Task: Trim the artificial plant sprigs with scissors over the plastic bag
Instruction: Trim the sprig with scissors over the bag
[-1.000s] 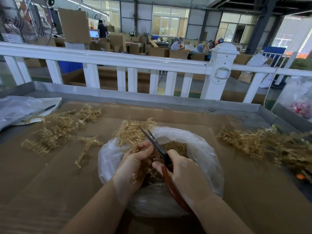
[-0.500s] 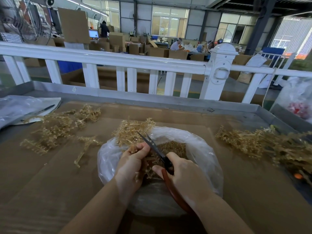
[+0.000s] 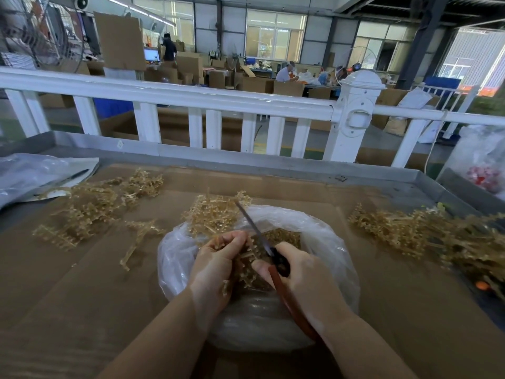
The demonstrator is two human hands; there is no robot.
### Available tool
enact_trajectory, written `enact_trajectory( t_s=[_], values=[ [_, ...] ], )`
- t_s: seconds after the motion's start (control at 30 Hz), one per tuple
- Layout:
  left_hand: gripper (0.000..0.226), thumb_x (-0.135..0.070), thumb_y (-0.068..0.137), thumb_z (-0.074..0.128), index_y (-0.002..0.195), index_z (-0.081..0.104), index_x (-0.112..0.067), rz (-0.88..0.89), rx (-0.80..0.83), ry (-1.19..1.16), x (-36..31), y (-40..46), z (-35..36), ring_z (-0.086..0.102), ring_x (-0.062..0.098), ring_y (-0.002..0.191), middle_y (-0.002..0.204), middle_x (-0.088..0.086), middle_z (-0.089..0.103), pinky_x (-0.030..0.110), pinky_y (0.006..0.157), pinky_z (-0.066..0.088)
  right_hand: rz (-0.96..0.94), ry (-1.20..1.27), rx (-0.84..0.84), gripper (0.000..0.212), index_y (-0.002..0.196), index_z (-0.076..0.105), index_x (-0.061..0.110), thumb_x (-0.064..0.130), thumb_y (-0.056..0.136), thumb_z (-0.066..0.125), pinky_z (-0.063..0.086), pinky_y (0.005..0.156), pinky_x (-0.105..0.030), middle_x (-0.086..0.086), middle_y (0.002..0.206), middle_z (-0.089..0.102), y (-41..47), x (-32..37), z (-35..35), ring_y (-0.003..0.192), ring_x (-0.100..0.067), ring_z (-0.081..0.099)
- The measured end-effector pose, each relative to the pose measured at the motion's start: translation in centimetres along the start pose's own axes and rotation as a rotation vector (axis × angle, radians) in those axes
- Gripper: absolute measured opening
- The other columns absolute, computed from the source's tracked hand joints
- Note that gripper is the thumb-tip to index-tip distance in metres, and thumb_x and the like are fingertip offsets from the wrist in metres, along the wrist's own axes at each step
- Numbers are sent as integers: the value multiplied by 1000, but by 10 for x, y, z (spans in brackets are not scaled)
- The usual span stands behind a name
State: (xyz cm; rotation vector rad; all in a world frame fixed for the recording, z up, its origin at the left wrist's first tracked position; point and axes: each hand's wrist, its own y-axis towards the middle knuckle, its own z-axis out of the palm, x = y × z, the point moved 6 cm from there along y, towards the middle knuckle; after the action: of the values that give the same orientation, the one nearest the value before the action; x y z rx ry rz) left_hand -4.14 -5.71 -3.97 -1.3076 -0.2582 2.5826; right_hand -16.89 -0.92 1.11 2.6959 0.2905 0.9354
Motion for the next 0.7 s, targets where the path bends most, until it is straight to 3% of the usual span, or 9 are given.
enact_trajectory(
  t_s=[0.2, 0.33, 0.47, 0.57, 0.63, 0.7],
  values=[
    [51, -38, 58, 78, 100, 69, -11, 104, 12, 220, -5, -3, 14, 72, 26, 79, 88, 13, 74, 30, 60, 56, 79, 279, -58, 8, 82, 64, 28, 29, 82, 72, 48, 64, -11, 10, 71, 65, 10, 5, -16, 73, 2, 62],
    [61, -46, 59, 84, 105, 68, -9, 8, 134, 225, -10, -10, 20, 70, 30, 93, 104, 19, 71, 40, 73, 57, 110, 410, -133, 27, 83, 62, 29, 5, 77, 74, 51, 64, -13, 6, 73, 68, 10, 6, -28, 72, 0, 65],
    [44, -46, 68, 68, 96, 76, -13, -70, 250, 234, -18, -16, 19, 70, 20, 83, 94, 10, 73, 31, 69, 58, 119, 538, -217, 28, 83, 63, 23, -2, 77, 73, 46, 57, -9, 0, 70, 69, 11, 4, -40, 61, -1, 64],
    [56, -38, 68, 67, 115, 63, -7, -112, 230, 249, -22, -17, 14, 66, 26, 89, 104, 17, 68, 37, 74, 57, 136, 569, -296, 29, 86, 63, 26, 1, 77, 74, 54, 67, -23, -2, 74, 70, 13, -2, -46, 67, -10, 67],
    [57, -30, 65, 69, 118, 60, -11, -146, 235, 266, -24, -20, 14, 65, 25, 86, 101, 14, 68, 34, 66, 58, 165, 535, -329, 29, 91, 63, 34, 11, 78, 75, 56, 74, -37, 2, 76, 71, 13, -7, -46, 72, -14, 69],
    [56, -16, 62, 71, 117, 60, -9, -192, 209, 223, -22, -21, 16, 63, 23, 83, 95, 13, 67, 28, 59, 58, 171, 513, -353, 30, 93, 63, 38, 15, 79, 75, 56, 73, -39, 5, 77, 71, 13, -8, -46, 73, -14, 69]
  ],
)
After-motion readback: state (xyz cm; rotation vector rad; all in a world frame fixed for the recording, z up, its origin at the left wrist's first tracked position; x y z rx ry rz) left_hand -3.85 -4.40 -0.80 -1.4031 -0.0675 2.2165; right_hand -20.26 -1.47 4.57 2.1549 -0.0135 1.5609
